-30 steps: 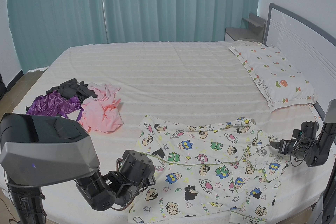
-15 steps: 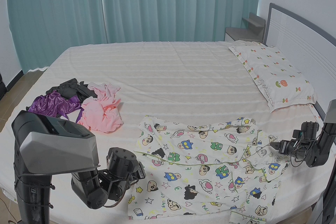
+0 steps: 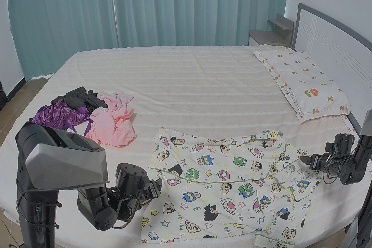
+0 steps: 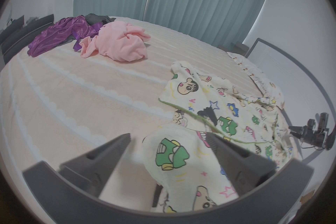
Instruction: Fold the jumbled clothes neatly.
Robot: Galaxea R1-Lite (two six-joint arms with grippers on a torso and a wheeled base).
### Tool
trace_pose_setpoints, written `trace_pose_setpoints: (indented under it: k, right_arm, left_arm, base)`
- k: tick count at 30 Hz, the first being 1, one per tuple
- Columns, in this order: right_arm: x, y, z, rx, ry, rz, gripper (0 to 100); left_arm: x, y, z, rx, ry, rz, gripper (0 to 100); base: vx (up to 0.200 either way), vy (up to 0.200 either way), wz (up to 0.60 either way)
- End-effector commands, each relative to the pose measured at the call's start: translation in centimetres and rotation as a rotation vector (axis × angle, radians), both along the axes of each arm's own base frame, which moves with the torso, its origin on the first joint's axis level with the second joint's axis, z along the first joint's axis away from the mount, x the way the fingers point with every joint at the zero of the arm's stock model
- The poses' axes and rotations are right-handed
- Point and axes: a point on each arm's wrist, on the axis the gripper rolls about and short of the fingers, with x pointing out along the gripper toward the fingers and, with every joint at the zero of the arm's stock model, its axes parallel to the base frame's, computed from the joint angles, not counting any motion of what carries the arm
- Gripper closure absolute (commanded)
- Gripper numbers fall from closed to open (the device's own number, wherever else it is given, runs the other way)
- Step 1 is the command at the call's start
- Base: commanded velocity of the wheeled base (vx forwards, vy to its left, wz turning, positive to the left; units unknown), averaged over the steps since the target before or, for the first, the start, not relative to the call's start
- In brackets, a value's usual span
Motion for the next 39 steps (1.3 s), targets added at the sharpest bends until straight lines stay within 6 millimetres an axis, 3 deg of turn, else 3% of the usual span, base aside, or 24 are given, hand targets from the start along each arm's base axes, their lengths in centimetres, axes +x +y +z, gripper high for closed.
trace_pose_setpoints:
  k: [1,3,10,19,25,33,37,39]
  right_arm:
    - [-1.1,0.3,1.3,-0.003,-0.014,0.002,0]
    - [-1.8,0.5,1.5,-0.001,-0.006,0.003,0]
    - [-6.7,1.9,2.2,0.080,0.055,0.077,0]
    - [-9.9,2.9,1.2,0.177,0.159,0.165,0]
    - [-10.8,3.3,0.8,0.186,0.194,0.198,0]
    - [-10.7,4.3,-0.4,0.179,0.253,0.273,0]
    - [-10.7,4.3,-0.4,0.179,0.255,0.275,0]
    - [-10.6,4.3,-0.4,0.179,0.256,0.278,0]
  left_arm:
    - [-2.0,1.9,3.8,-0.098,-0.017,-0.051,0]
    - [-2.7,2.2,4.2,-0.114,-0.006,-0.063,0]
    - [-5.5,3.4,4.3,-0.195,0.086,-0.046,0]
    - [-7.8,2.5,3.6,-0.229,0.171,-0.070,0]
    - [-7.8,2.5,3.5,-0.235,0.185,-0.083,0]
    - [-7.3,2.3,1.2,-0.216,0.279,-0.095,0]
    - [-6.5,2.0,-0.1,-0.208,0.298,-0.070,0]
    - [-4.8,1.3,-0.9,-0.214,0.268,-0.029,0]
  base:
    - [0.000,0.000,0.00]
    - [0.000,0.000,0.00]
    - [-0.029,0.000,0.00]
    - [-0.200,0.000,0.00]
    - [-0.200,0.000,0.00]
    - [-0.125,0.000,0.00]
    - [0.000,0.000,0.00]
    - [0.000,0.000,0.00]
